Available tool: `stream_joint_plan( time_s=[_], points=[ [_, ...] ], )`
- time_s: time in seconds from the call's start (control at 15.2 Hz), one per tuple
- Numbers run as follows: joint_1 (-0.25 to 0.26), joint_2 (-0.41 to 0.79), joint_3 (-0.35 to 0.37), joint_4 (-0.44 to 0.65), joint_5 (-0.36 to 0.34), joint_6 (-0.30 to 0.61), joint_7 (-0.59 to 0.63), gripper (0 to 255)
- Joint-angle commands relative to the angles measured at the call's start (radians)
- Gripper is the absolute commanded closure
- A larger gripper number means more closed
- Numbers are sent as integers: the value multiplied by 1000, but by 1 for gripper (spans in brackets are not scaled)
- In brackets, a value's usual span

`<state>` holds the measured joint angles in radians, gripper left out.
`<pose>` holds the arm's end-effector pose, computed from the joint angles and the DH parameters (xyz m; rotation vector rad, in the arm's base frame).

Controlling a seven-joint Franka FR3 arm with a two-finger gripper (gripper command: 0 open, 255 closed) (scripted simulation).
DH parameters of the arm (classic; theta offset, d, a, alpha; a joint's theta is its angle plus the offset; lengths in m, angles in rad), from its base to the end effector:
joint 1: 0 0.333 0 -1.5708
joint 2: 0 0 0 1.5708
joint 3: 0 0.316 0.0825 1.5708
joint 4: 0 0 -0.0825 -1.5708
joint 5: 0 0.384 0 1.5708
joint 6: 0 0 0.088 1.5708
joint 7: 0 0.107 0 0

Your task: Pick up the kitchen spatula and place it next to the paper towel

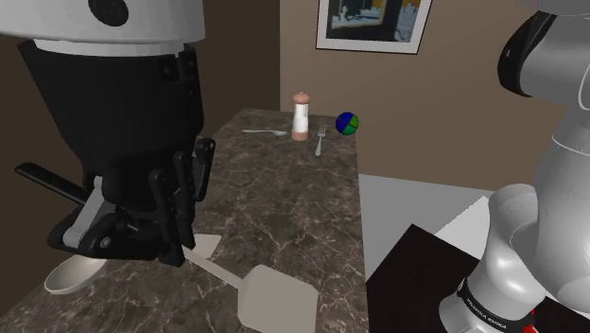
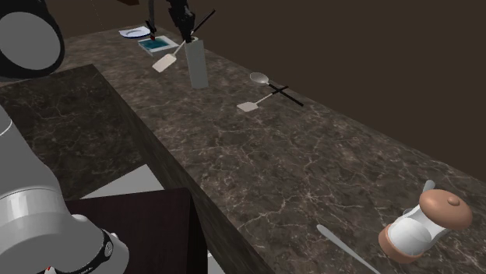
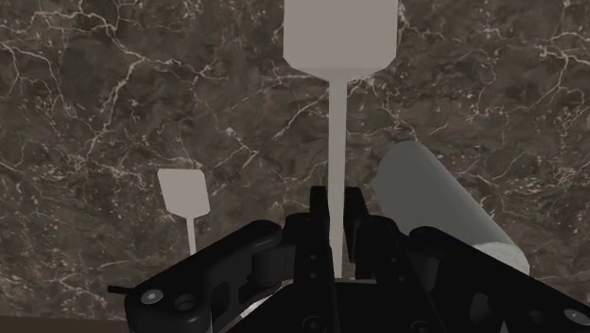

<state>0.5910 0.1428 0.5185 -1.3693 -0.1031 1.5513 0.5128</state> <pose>0.2954 0.5136 0.6455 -2.9881 -0.9003 -0.0985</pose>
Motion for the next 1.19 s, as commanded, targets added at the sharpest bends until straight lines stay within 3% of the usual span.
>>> stream_joint_plan(
  time_s=[0.0, 1.12],
  points=[
    [-5, -13, -2, -43, 7, 33, -3, 255],
    [-24, -59, -10, -328, 29, 277, -9, 255]
  ],
)
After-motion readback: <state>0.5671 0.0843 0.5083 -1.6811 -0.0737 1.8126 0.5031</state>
